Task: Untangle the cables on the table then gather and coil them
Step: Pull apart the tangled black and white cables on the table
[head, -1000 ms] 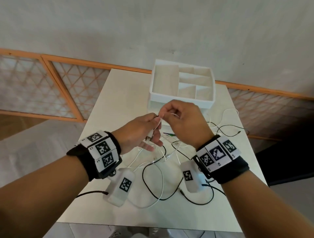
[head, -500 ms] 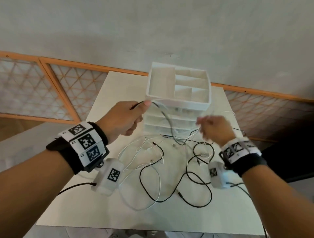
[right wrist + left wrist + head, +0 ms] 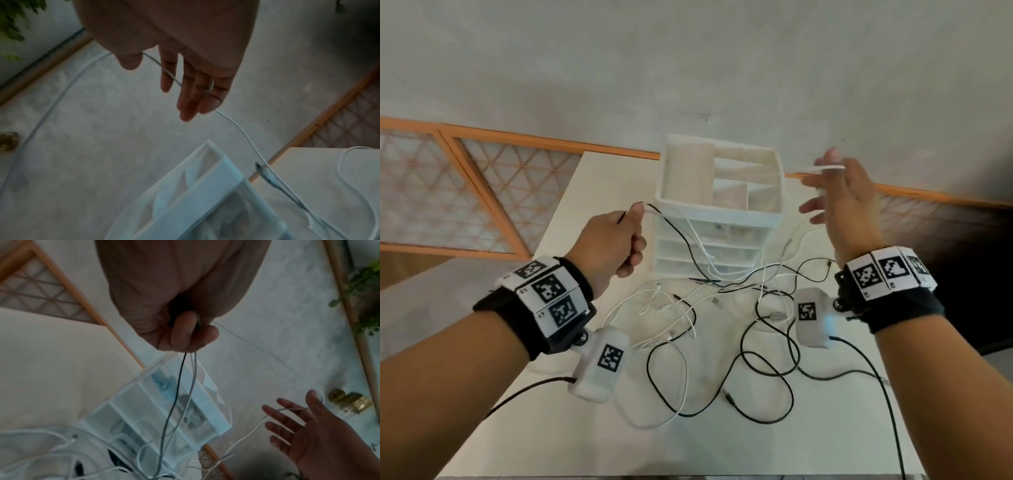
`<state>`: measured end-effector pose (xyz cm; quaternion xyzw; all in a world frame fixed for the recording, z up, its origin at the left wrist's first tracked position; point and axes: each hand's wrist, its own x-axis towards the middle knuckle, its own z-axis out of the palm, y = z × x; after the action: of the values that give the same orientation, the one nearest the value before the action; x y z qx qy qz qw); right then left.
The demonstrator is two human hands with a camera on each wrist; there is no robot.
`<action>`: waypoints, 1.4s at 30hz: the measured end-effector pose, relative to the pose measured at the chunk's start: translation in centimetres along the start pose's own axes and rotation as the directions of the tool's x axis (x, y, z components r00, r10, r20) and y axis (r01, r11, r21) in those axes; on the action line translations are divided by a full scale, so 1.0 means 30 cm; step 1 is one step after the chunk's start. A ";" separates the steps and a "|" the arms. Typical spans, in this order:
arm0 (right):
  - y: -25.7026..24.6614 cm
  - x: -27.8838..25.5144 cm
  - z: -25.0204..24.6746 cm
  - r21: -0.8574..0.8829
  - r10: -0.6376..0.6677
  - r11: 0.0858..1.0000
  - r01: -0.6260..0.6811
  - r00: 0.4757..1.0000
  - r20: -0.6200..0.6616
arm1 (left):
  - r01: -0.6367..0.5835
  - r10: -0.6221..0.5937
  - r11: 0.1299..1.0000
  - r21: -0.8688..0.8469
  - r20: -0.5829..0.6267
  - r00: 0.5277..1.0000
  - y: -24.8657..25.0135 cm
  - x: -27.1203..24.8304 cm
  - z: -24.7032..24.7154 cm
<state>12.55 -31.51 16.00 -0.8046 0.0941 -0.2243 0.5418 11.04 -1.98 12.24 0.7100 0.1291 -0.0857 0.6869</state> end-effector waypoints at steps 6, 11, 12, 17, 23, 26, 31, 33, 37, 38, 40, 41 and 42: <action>-0.208 -0.112 0.092 0.273 -0.243 0.955 0.118 0.840 0.486 | -0.101 0.113 0.973 -0.207 0.047 0.992 0.068 -0.026 0.121; -0.289 -0.103 0.145 0.449 -0.416 0.865 0.225 0.821 0.390 | -0.072 0.110 0.988 -0.133 0.297 0.948 0.095 -0.050 0.250; -0.289 -0.077 0.130 0.471 -0.394 0.852 0.228 0.872 0.292 | -0.062 0.069 0.998 -0.031 0.350 0.934 0.061 -0.049 0.249; -0.169 0.059 0.004 0.266 -0.139 0.946 0.186 0.972 -0.188 | -0.114 -0.077 0.889 0.444 0.391 0.917 -0.162 -0.016 0.119; 0.003 0.138 -0.013 -0.152 -0.086 0.987 0.059 0.981 -0.175 | -0.118 -0.078 0.818 0.563 0.311 0.947 -0.152 0.028 0.034; -0.007 0.190 -0.017 -0.148 -0.052 0.988 0.040 0.996 -0.079 | -0.089 -0.062 0.828 0.554 0.247 0.967 -0.133 0.042 0.025; -0.048 0.234 -0.015 0.078 -0.014 0.997 0.002 0.989 0.145 | -0.023 -0.051 0.955 0.295 0.238 0.970 -0.064 0.031 0.020; -0.016 0.247 -0.025 0.131 0.050 0.988 -0.076 0.981 0.189 | -0.033 -0.018 0.979 0.202 0.247 0.969 -0.029 0.023 0.013; 0.160 0.213 -0.058 -0.120 0.286 0.957 -0.263 0.922 0.260 | -0.015 0.006 0.999 0.039 0.232 0.973 0.020 0.019 -0.013; 0.227 0.193 -0.072 -0.281 0.347 0.921 -0.270 0.895 0.278 | -0.011 0.006 1.000 0.020 0.222 0.975 0.024 0.019 -0.018; 0.315 0.137 -0.088 -0.549 0.429 0.805 -0.223 0.858 0.281 | -0.029 0.021 0.999 0.037 0.203 0.979 0.026 0.016 -0.019; 0.317 0.100 -0.085 -0.584 0.413 0.789 -0.193 0.869 0.271 | -0.046 0.032 0.997 0.064 0.205 0.978 0.024 0.011 -0.014; 0.299 0.063 -0.067 -0.542 0.354 0.825 -0.158 0.893 0.277 | -0.067 0.044 0.993 0.097 0.221 0.974 0.020 0.007 -0.005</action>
<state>14.11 -37.48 8.92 -0.9248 0.1560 0.0382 0.3449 11.42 -1.84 12.76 0.7344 0.0281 -0.1506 0.6612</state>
